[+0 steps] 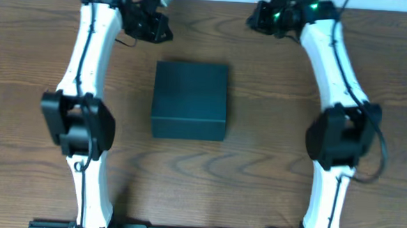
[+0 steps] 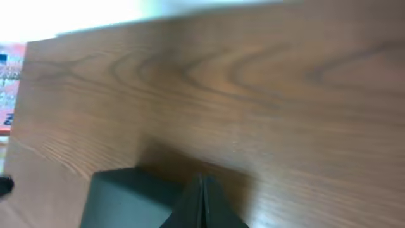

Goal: Pack container

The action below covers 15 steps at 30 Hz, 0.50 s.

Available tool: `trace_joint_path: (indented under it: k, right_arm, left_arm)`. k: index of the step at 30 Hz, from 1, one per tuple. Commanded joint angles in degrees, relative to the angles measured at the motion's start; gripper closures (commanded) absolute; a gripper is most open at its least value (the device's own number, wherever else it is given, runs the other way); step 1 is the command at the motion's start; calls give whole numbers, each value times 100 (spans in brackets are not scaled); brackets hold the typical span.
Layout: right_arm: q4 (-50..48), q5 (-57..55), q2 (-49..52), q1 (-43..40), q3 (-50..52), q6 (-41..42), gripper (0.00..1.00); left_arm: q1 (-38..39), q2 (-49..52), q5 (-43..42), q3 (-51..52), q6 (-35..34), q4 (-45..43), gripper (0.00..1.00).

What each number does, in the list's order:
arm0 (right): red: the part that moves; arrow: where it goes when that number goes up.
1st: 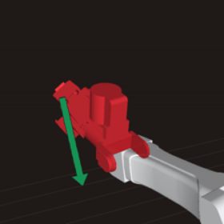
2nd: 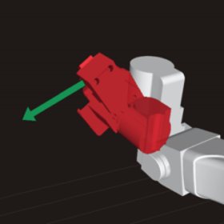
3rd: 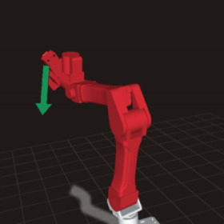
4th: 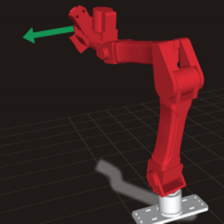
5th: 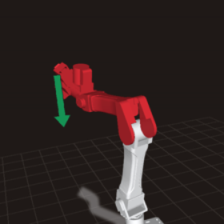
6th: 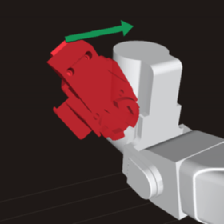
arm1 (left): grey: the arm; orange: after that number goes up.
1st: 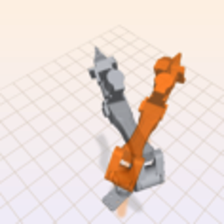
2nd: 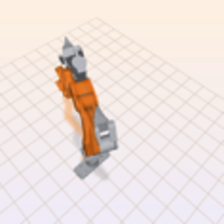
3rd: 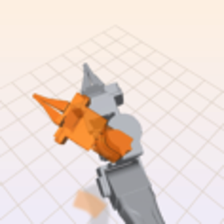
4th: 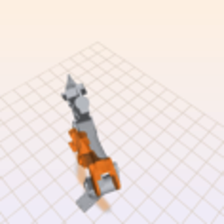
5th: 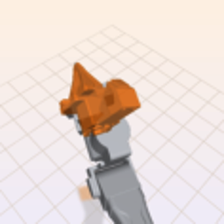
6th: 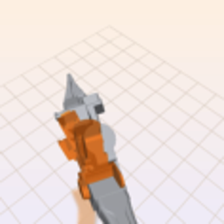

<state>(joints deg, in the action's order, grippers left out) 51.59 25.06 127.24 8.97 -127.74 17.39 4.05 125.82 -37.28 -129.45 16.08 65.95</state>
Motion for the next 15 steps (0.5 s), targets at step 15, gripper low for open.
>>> trace_joint_path:
  k: [15]
  right_arm:
    - [2975,-1711,-1847,1320,-50,-1843,98]
  left_arm:
    - [-66,-1335,278,-15,931,678,94]
